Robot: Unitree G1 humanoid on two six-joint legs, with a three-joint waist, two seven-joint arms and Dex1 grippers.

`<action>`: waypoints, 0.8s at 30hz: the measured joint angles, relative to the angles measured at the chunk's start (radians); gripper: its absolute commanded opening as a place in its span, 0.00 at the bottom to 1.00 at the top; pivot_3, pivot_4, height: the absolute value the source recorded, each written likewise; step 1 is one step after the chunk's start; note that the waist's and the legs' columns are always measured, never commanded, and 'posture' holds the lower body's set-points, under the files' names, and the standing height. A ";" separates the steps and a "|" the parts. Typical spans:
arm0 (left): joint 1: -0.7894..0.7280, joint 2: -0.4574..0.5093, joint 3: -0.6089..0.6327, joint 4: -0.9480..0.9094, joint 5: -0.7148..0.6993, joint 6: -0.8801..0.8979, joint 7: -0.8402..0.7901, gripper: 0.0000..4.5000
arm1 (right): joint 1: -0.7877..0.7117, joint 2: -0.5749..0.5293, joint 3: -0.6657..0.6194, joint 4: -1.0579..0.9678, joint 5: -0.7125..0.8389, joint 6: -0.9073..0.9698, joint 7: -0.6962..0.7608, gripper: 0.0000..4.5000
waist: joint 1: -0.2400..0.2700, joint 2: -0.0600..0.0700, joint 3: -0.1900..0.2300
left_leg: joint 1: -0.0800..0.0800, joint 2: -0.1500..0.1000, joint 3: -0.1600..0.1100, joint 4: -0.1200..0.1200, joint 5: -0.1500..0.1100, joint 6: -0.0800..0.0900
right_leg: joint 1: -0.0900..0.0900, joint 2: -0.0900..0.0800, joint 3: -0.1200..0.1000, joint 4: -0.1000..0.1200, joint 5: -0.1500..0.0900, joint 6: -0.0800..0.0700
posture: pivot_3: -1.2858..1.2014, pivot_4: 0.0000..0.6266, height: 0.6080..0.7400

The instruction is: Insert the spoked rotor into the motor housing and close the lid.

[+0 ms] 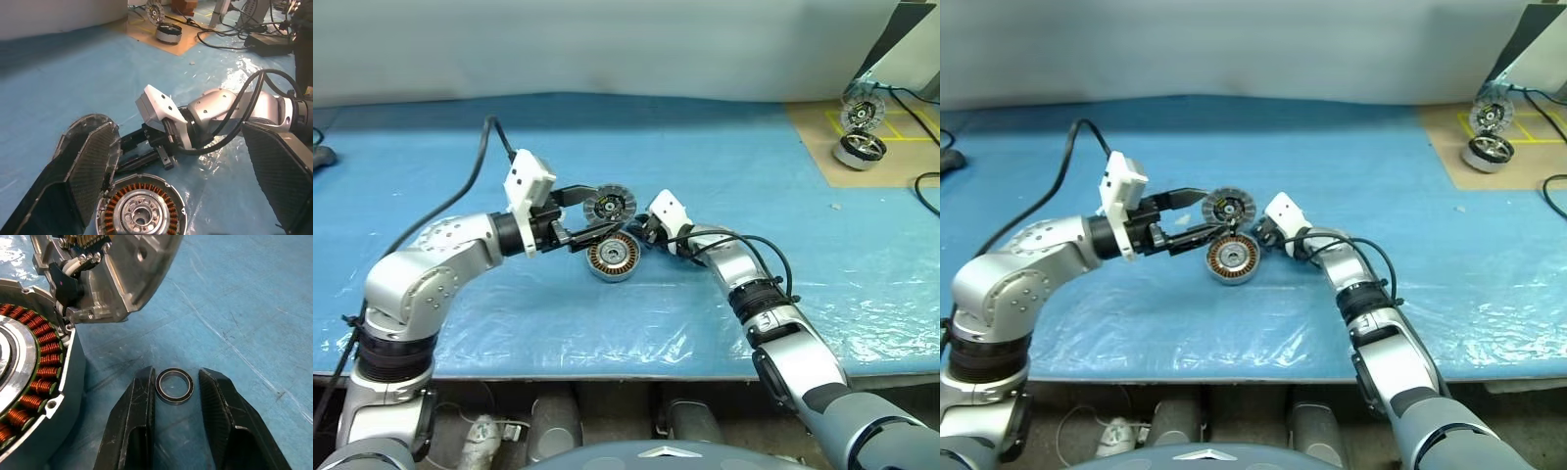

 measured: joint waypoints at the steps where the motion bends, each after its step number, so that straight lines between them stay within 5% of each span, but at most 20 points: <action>1: 0.011 0.018 0.018 0.000 -0.010 0.004 -0.008 1.00 | 0.000 -0.001 0.000 -0.007 -0.001 0.005 0.000 0.32 | -0.001 0.000 0.000 | 0.000 0.000 0.000 0.000 0.000 0.000 | 0.000 0.000 0.000 0.000 0.000 0.000 | 0.52 0.24 1.00; 10: 0.032 0.066 0.089 -0.047 -0.112 0.039 0.007 1.00 | 0.078 -0.059 -0.011 -0.290 0.052 0.135 0.079 0.32 | 0.007 0.000 0.000 | -0.003 0.000 -0.001 0.000 0.000 0.000 | -0.001 0.000 -0.002 -0.001 0.000 0.001 | 0.52 0.24 1.00; 17: -0.103 0.019 -0.004 0.020 -0.100 0.063 0.055 1.00 | 0.168 -0.215 -0.004 -0.613 0.089 0.292 0.210 0.32 | 0.003 0.000 0.001 | -0.001 0.000 -0.001 0.000 0.000 0.000 | -0.001 0.000 0.001 -0.001 0.000 0.001 | 0.52 0.24 1.00; 24: 0.000 0.029 -0.015 0.052 -0.070 0.017 0.002 1.00 | 0.219 -0.271 0.027 -0.819 0.192 0.483 0.328 0.32 | -0.007 0.000 0.001 | -0.001 0.001 -0.001 -0.004 0.000 0.000 | -0.001 0.002 0.000 -0.002 0.000 0.001 | 0.52 0.24 1.00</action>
